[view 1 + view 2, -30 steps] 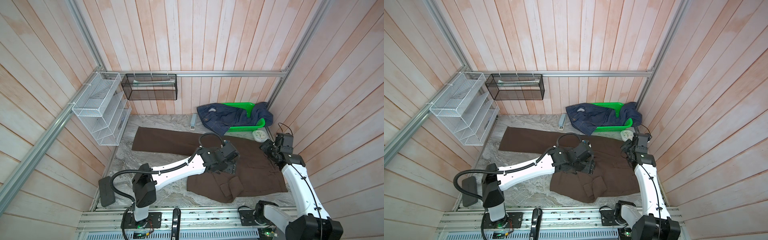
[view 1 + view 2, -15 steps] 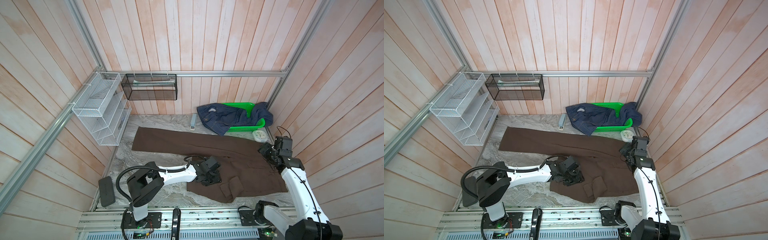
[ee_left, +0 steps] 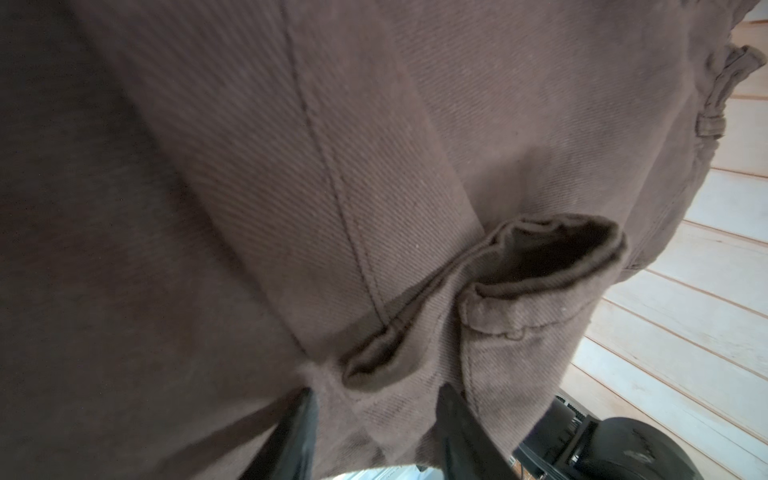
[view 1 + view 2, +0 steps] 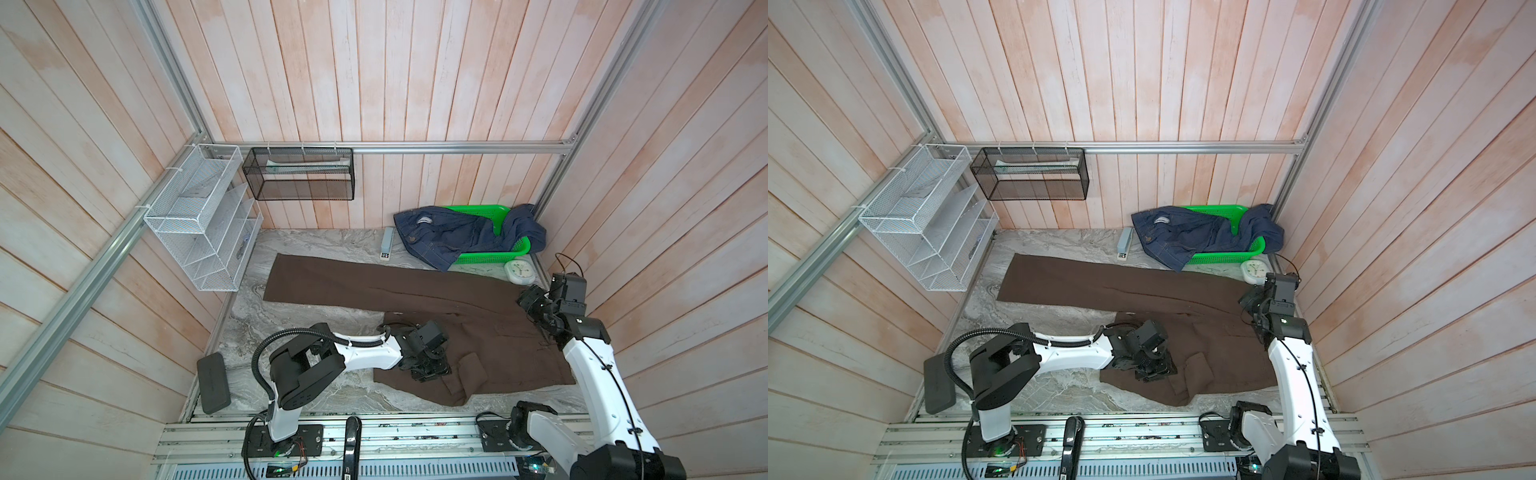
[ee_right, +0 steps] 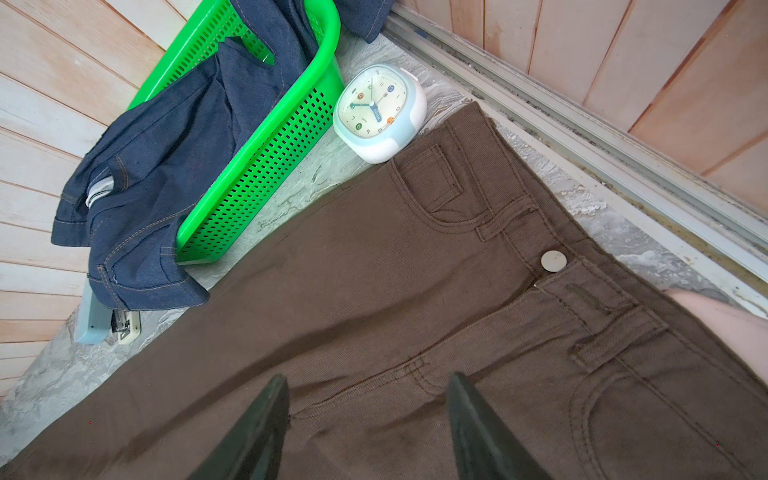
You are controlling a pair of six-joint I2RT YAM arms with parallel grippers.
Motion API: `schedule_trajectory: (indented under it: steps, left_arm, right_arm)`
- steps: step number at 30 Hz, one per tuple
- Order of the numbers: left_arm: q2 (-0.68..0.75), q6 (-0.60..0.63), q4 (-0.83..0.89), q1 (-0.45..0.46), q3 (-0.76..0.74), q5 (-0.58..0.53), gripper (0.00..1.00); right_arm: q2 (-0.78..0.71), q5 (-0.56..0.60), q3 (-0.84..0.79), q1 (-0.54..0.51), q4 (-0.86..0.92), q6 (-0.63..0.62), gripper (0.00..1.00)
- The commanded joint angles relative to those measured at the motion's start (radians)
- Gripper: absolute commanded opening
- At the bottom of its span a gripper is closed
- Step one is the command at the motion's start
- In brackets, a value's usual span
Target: Fold and stack the trousers
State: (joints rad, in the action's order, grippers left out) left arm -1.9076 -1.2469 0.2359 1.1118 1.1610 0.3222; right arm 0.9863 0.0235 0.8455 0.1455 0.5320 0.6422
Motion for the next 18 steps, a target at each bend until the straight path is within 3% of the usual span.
schedule_trajectory:
  steps: [1, 8, 12, 14, 18]
  left_arm:
    - [-0.031, 0.005, -0.001, 0.009, 0.043, 0.012, 0.45]
    - [-0.06, 0.015, -0.005, 0.014, 0.066, 0.019, 0.31]
    - [-0.045, 0.041, 0.03, 0.011, 0.087, -0.016, 0.11]
    - [-0.012, 0.076, 0.067, 0.002, 0.103, -0.069, 0.0]
    - [0.063, 0.251, 0.194, -0.041, 0.204, -0.211, 0.0]
  right_arm:
    - [-0.012, -0.011, -0.019, 0.005, 0.014, -0.015, 0.62]
    - [-0.015, -0.012, -0.02, 0.007, 0.014, -0.018, 0.62]
    - [-0.016, -0.018, -0.019, 0.007, 0.015, -0.018, 0.62]
    - [-0.019, -0.024, -0.019, 0.007, 0.015, -0.018, 0.62]
    - [-0.033, -0.084, -0.026, 0.007, -0.001, -0.039, 0.61]
